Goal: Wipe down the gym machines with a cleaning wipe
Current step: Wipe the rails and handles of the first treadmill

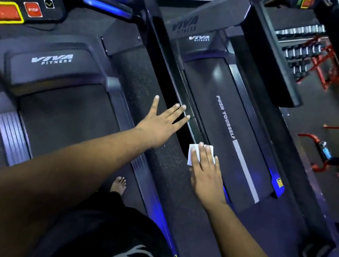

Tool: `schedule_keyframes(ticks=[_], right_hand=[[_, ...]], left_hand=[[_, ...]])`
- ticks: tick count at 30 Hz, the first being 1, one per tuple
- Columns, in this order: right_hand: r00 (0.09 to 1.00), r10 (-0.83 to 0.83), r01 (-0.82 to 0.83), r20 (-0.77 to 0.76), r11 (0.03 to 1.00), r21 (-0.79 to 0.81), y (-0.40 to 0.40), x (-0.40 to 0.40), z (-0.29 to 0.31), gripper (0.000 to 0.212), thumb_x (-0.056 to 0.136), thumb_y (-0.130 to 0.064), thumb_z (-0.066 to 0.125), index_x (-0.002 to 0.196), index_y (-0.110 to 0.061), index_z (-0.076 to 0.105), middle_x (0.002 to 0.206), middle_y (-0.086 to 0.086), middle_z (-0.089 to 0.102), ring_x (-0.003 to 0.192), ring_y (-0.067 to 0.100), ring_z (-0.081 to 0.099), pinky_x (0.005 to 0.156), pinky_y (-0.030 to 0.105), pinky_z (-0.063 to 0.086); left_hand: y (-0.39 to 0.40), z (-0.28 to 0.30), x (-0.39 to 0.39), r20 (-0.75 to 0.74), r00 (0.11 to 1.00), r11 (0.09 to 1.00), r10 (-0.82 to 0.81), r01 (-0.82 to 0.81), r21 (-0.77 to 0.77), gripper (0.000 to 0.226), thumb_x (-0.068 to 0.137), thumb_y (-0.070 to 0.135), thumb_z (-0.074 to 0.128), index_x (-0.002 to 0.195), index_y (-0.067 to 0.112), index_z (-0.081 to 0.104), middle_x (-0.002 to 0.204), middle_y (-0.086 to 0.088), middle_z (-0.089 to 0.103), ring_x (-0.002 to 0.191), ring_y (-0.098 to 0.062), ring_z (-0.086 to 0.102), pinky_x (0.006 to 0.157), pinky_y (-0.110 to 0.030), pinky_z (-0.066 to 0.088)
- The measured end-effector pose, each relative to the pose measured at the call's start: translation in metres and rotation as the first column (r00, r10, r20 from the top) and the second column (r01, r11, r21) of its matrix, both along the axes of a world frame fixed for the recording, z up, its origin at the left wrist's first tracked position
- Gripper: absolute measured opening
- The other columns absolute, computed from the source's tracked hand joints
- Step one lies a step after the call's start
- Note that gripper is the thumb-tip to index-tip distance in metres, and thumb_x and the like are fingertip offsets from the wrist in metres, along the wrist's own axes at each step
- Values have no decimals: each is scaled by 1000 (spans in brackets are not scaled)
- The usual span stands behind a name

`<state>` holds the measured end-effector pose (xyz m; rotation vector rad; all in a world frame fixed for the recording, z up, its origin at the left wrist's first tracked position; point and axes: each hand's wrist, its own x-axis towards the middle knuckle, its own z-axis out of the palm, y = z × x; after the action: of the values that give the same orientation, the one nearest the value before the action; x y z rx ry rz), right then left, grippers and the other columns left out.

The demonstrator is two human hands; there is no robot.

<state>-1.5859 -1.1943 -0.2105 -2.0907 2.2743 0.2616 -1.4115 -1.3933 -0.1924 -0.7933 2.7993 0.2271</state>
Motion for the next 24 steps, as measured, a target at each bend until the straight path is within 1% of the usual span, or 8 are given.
schedule_keyframes(ticks=[4, 7, 9, 11, 13, 16, 20, 24], right_hand=[[998, -47, 44, 46, 997, 70, -28, 10, 12, 91, 91, -25, 64, 163, -19, 9, 170, 7, 4, 157, 30, 5, 120, 58, 25], [990, -88, 77, 114, 992, 96, -56, 17, 21, 82, 101, -35, 54, 163, -23, 1, 171, 2, -5, 157, 27, -2, 122, 57, 21], [971, -94, 79, 220, 994, 77, -54, 16, 22, 67, 106, -39, 42, 163, -23, 9, 171, 2, -1, 157, 26, 0, 121, 53, 18], [941, -52, 61, 336, 998, -19, -45, 11, 26, 56, 106, -31, 35, 160, -18, 28, 168, 7, 18, 155, 30, 16, 121, 53, 24], [909, -6, 72, 416, 987, -143, -40, 3, 25, 55, 97, -16, 41, 151, -8, 43, 158, 14, 40, 146, 34, 37, 117, 54, 35], [915, -54, 143, 400, 970, -196, -42, -1, 31, 58, 91, -4, 60, 148, -5, 47, 143, 15, 56, 127, 36, 53, 105, 50, 47], [954, -102, 153, 281, 974, -165, -45, -6, 40, 51, 89, -17, 67, 139, -13, 58, 115, 15, 64, 104, 38, 59, 83, 47, 50], [850, -199, 266, 489, 961, -71, -40, 5, 49, 36, 87, -19, 64, 123, -20, 69, 112, 7, 69, 102, 32, 65, 87, 42, 53]], left_hand=[[18, -1, 1, -31, 999, 997, 25, -23, 80, 101, 97, 25, 62, 160, 20, -16, 167, -8, -26, 156, -23, -16, 112, -79, -4], [29, 4, 2, -88, 985, 965, 148, -124, 233, 100, 97, 36, 64, 162, 22, -10, 169, -4, -19, 157, -21, -9, 117, -74, -1], [42, 8, 0, -148, 917, 844, 369, -265, 466, 93, 98, 40, 63, 163, 21, 0, 171, -5, -3, 157, -24, 7, 123, -65, 8], [57, 7, -7, -167, 789, 624, 592, -317, 715, 81, 99, 40, 63, 161, 12, 18, 165, -12, 26, 149, -29, 33, 121, -47, 29], [74, 4, -17, -105, 688, 398, 718, -283, 873, 58, 101, 33, 62, 148, 4, 44, 137, -15, 59, 119, -27, 58, 101, -37, 45], [96, -6, -34, -28, 512, 143, 859, -187, 972, 25, 98, 18, 67, 118, 4, 68, 80, -2, 66, 75, -17, 54, 75, -34, 44], [117, -5, -48, 28, 272, -3, 962, -93, 996, 10, 95, 3, 66, 102, -2, 70, 66, 0, 67, 59, -11, 57, 67, -29, 48], [132, 3, -29, 35, 128, -25, 991, -85, 996, 7, 94, 7, 69, 98, 4, 72, 79, -8, 71, 68, -12, 63, 69, -27, 52]])
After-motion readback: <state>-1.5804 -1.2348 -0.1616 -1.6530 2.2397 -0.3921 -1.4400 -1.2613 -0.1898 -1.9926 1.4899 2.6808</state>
